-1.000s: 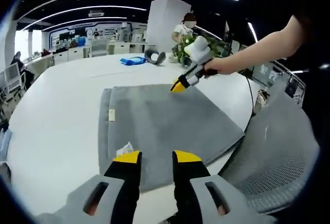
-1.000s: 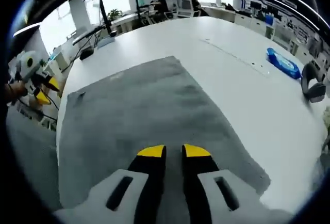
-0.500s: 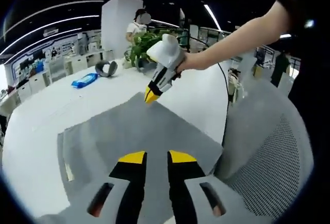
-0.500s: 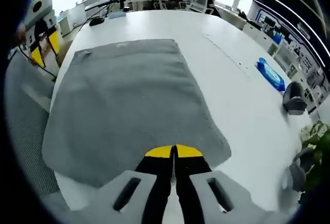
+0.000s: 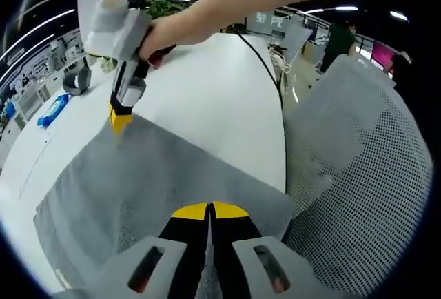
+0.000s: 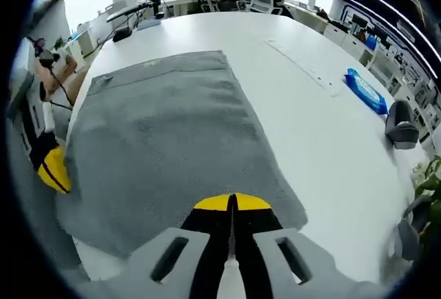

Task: Fold the towel on the table until its edges align and the towel forms a compact rectangular stack.

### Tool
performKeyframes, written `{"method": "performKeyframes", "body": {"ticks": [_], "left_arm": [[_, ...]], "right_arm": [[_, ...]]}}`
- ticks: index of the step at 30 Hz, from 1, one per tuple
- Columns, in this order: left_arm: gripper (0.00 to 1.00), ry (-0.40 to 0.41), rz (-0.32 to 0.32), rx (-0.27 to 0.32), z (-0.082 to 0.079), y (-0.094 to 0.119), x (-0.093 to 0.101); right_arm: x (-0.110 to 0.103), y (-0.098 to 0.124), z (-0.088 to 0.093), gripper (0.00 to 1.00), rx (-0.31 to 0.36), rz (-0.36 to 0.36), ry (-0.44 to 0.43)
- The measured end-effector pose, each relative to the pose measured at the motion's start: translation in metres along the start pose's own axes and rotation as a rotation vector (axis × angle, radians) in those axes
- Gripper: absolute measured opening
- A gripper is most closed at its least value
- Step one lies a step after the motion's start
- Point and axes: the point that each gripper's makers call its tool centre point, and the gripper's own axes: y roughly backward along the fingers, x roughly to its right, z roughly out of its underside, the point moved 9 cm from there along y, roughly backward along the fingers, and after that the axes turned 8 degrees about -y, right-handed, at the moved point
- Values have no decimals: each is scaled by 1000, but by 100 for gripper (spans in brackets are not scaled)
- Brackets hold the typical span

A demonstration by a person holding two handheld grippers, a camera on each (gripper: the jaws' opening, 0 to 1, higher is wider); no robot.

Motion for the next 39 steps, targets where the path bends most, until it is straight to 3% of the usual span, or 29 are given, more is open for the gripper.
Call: {"method": "performKeyframes", "body": {"ticks": [1, 5, 10, 12, 13, 14, 16, 17, 20, 21, 24, 29, 33, 39], "left_arm": [[1, -6, -4, -9, 0, -3, 1], [1, 6, -13, -26, 1, -12, 9], [1, 1, 0, -73, 8, -20, 20], [1, -49, 25, -121, 14, -23, 25], [1, -130, -5, -56, 10, -24, 24], [1, -132, 8, -99, 11, -22, 25], [1, -148, 17, -113, 9, -24, 25], [1, -179, 24, -129, 7, -24, 25], [1, -318, 56, -173, 2, -26, 26], [1, -328, 58, -185, 1, -26, 26], [1, -406, 68, -187, 0, -26, 28], [1, -327, 59, -168, 3, -24, 28], [1, -312, 28, -166, 5, -22, 31], [1, -267, 0, -216, 8, -17, 33]], "right_arm": [[-7, -4, -2, 0, -11, -32, -23], [-20, -17, -1, 0, -127, -18, 128], [-24, -22, -4, 0, -164, 9, 150], [-24, -22, -5, 0, -176, 14, 164], [-24, -22, -6, 0, -185, 21, 149], [-26, -23, -6, 0, -198, 35, 136], [-28, -24, -8, 0, -217, 53, 172], [-31, -24, -10, 0, -242, 72, 258], [-42, -28, -12, 0, -280, 149, 380], [-45, -30, -14, 0, -310, 166, 443], [-47, -32, -16, 0, -347, 168, 500], [-40, -30, -16, 0, -328, 139, 405], [-41, -29, -15, 0, -318, 157, 330], [-50, -33, -16, 0, -378, 224, 395]]}}
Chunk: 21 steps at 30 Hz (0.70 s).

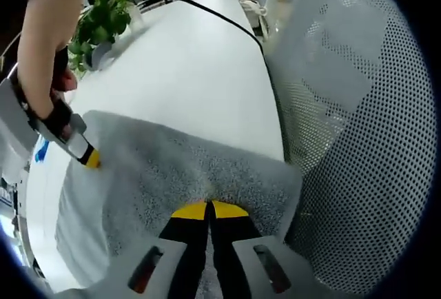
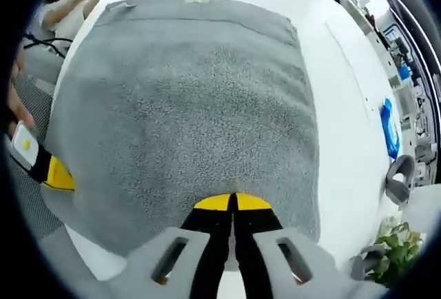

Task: Fold the towel on the table until its edges align and the towel forms a compact rectangular stack.

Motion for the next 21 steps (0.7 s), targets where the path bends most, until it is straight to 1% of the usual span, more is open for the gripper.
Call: {"method": "performKeyframes", "body": {"ticks": [4, 5, 6, 9, 11, 15, 20, 21], "left_arm": [[1, 30, 4, -35, 7, 5, -1], [1, 35, 4, -38, 8, 5, -1], [1, 43, 3, -42, 10, 6, -1], [1, 52, -1, -54, 13, 7, 0], [1, 58, -7, -59, 15, 9, 0], [1, 49, -17, -49, 20, 11, 1], [1, 62, -21, -66, 26, 14, 0], [1, 62, -21, -69, 27, 15, 0]], "right_arm": [[-1, 0, -1, 0, -23, 21, 17], [0, 0, -1, 0, -25, 19, 9], [1, 0, 0, 0, -28, 13, -27], [1, 2, 2, 0, -34, 1, -56], [0, 2, 3, 0, -41, 5, -54], [-5, 3, 6, 0, -45, 44, 1], [-5, 4, 10, 0, -46, 45, -20], [-5, 5, 12, 0, -39, 38, -41]]}}
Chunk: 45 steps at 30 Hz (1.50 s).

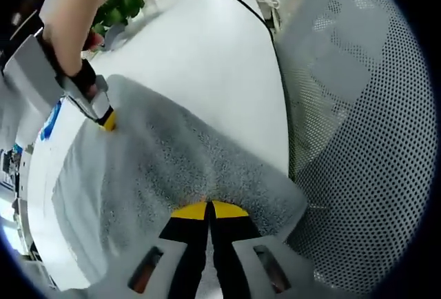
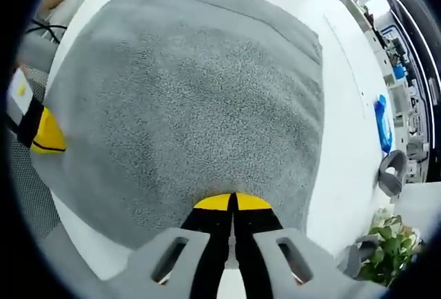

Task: Fold the towel on the table until its edges align and the towel forms a compact rectangular stack.

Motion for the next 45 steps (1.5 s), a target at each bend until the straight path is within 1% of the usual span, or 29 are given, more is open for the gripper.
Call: {"method": "performKeyframes", "body": {"ticks": [4, 6, 9, 11, 15, 19, 23, 27, 29, 30, 31, 34, 36, 38, 39, 40, 41, 42, 43, 44, 45], "left_arm": [[1, 2, -3, -12, 5, 2, 0], [1, 3, -3, -16, 6, 3, 0], [1, 13, 0, -28, 9, 4, 0], [1, 17, 3, -35, 11, 5, 0], [1, 51, 13, -37, 18, 8, -1], [1, 82, 14, -27, 24, 10, -2], [1, 101, 11, -2, 28, 11, -1], [1, 112, 8, 2, 27, 11, 0], [1, 140, 7, 4, 28, 11, 0], [1, 183, 7, 5, 29, 11, -1], [1, 199, 8, 7, 29, 11, -1], [1, 231, 16, 35, 32, 12, -2], [1, 286, 30, 59, 34, 12, -3], [1, 332, 57, 106, 35, 12, -3], [1, 377, 75, 150, 35, 12, -4], [1, 399, 82, 168, 36, 12, -5], [2, 423, 60, 182, 37, 13, -9], [2, 425, 35, 195, 37, 14, -13], [2, 426, 13, 211, 37, 15, -16], [2, 439, -19, 239, 35, 19, -20], [2, 453, -36, 254, 34, 20, -22]], "right_arm": [[1, 2, 9, 0, 42, -40, -89], [1, 2, 13, 0, 50, -48, -103], [-4, 4, 18, 0, 56, -50, -110], [-8, 5, 20, 0, 57, -44, -100], [-13, 7, 26, 0, 69, -41, -112], [-16, 9, 30, 0, 85, -47, -131], [-21, 10, 34, 0, 103, -42, -143], [-23, 11, 37, 0, 125, -31, -169], [-24, 11, 40, 0, 155, -20, -196], [-25, 11, 41, 0, 167, -17, -209], [-26, 11, 43, 0, 187, -10, -226], [-31, 11, 49, 0, 245, 21, -259], [-35, 12, 53, 0, 285, 47, -264], [-37, 10, 56, 0, 326, 68, -261], [-37, 10, 57, 0, 341, 70, -292], [-38, 9, 58, 0, 355, 68, -353], [-38, 9, 58, 0, 366, 65, -388], [-38, 9, 60, 0, 379, 64, -398], [-38, 10, 61, 0, 379, 68, -383], [-39, 10, 61, 0, 383, 73, -379], [-39, 9, 60, 0, 385, 78, -377]]}}
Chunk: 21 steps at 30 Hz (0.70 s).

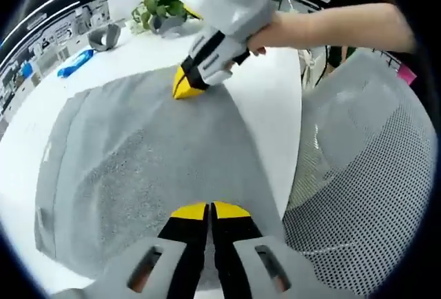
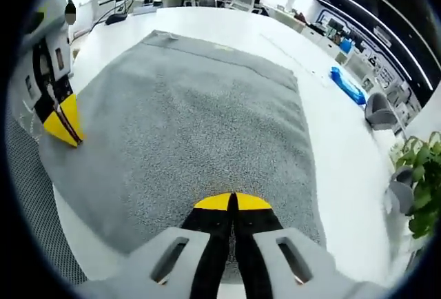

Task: Fold the towel on the table until its edges align and the towel forms a compact rectangular stack.

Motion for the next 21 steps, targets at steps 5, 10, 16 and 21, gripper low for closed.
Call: {"method": "performKeyframes", "body": {"ticks": [5, 10, 16, 21], "left_arm": [[2, -89, -59, -149, 16, -3, -7], [1, -81, -44, -125, 21, -5, -7], [1, -174, -65, -170, 18, -6, -6], [1, -170, -84, -170, 20, -4, -11]], "right_arm": [[-2, 0, -1, 0, -3, 17, 18], [-1, 2, 2, 0, 9, -23, -15], [0, 7, 9, 0, 18, -61, -40], [-5, 12, 14, 0, 24, -48, -36]]}}
